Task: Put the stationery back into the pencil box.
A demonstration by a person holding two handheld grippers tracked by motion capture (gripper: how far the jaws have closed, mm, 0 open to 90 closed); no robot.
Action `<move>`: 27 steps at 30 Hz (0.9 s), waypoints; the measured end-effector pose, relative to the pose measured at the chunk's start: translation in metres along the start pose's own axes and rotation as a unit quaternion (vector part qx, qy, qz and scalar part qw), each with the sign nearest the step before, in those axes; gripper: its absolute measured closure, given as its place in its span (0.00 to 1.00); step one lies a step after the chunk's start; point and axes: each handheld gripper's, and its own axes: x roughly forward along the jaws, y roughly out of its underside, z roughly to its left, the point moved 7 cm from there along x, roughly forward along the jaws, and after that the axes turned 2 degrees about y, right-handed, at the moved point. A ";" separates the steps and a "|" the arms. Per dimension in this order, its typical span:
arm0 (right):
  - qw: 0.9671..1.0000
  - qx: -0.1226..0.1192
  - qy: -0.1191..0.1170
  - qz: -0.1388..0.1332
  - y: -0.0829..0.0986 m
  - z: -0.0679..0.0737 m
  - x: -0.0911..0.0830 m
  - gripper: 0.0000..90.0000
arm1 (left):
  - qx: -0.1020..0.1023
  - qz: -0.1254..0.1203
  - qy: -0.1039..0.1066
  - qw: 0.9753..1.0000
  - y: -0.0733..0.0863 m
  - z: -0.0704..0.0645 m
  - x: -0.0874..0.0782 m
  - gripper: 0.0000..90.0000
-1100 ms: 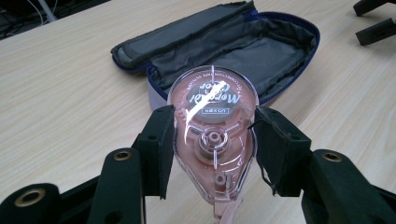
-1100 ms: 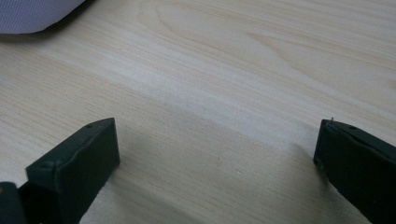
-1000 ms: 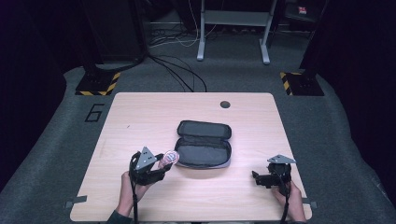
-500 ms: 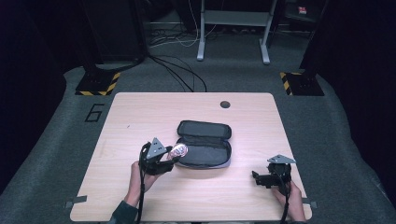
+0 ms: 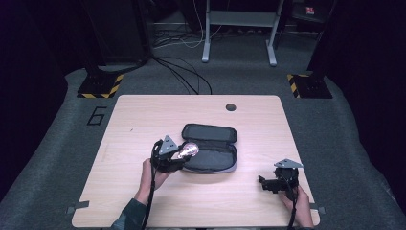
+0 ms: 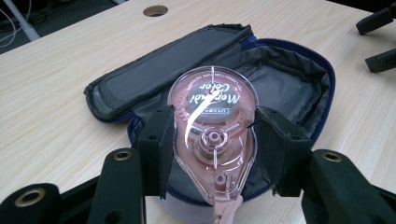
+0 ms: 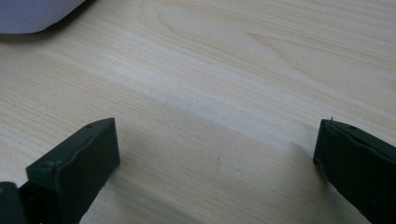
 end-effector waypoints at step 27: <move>1.000 0.000 0.000 0.000 0.000 0.000 0.000 0.00 | -0.003 0.046 0.033 0.998 0.003 -0.004 0.062 0.56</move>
